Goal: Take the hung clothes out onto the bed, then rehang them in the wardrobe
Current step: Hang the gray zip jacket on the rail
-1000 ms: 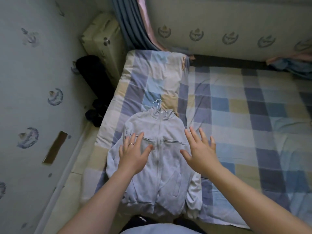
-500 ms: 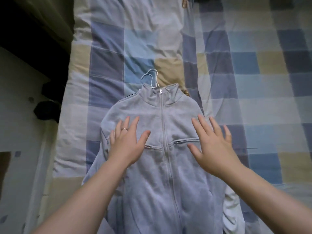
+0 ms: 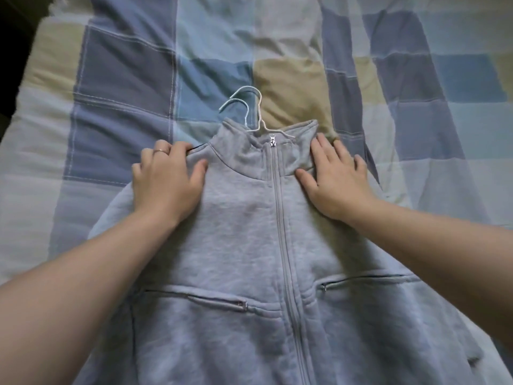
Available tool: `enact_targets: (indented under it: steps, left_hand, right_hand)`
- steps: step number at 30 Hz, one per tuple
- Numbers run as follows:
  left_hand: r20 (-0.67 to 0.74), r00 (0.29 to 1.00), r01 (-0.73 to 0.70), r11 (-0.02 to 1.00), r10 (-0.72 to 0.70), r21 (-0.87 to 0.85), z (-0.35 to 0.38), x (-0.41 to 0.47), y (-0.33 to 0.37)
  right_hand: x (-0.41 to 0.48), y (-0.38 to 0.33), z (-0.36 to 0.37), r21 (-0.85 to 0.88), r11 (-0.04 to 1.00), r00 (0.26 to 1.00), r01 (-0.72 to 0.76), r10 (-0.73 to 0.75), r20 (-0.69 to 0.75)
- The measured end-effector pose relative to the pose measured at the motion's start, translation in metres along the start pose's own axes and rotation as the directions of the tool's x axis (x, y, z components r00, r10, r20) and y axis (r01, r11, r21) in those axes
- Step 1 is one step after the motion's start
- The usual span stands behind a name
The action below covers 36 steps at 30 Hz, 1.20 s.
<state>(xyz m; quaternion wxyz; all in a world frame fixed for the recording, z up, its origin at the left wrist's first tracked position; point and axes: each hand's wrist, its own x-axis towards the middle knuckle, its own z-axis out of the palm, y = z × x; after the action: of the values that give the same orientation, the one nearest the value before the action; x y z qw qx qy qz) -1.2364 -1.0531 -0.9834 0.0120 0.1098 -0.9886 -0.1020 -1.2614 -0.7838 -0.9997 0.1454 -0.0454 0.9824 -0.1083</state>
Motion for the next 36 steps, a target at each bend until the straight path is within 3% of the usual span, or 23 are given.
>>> enact_targets:
  steps: [7,12,17,20,23,31,36]
  left_hand:
    - [-0.074,0.997,0.012,0.984,-0.026,-0.179,-0.024,-0.010,0.003]
    - [0.043,0.996,-0.057,0.952,0.074,-0.300,-0.084,-0.028,0.006]
    - [0.199,0.967,-0.077,0.928,0.158,-0.364,-0.176,-0.064,0.013]
    - [0.311,0.940,-0.008,0.916,0.144,-0.400,-0.245,-0.107,0.022]
    - [0.374,0.907,-0.028,0.914,0.194,-0.406,-0.306,-0.155,0.028]
    - [0.343,0.864,-0.141,0.830,0.369,-0.540,-0.403,-0.231,0.073]
    - [0.231,0.816,-0.291,0.723,0.529,-0.627,-0.435,-0.258,0.127]
  right_hand:
    - [-0.003,0.015,-0.037,0.192,0.979,0.996,-0.068,0.078,-0.048]
    - [-0.039,0.028,-0.105,0.261,0.957,0.991,-0.126,0.111,0.071]
    - [-0.135,0.018,-0.194,0.259,0.961,0.989,-0.097,0.062,0.137]
    - [-0.219,0.000,-0.247,0.299,0.944,0.983,-0.140,0.097,0.155]
    - [-0.306,-0.012,-0.285,0.336,0.923,0.977,-0.187,0.139,0.163]
    - [-0.482,-0.019,-0.340,0.534,0.797,0.945,-0.282,0.328,0.009]
    - [-0.570,-0.013,-0.364,0.668,0.691,0.854,-0.278,0.496,-0.157]
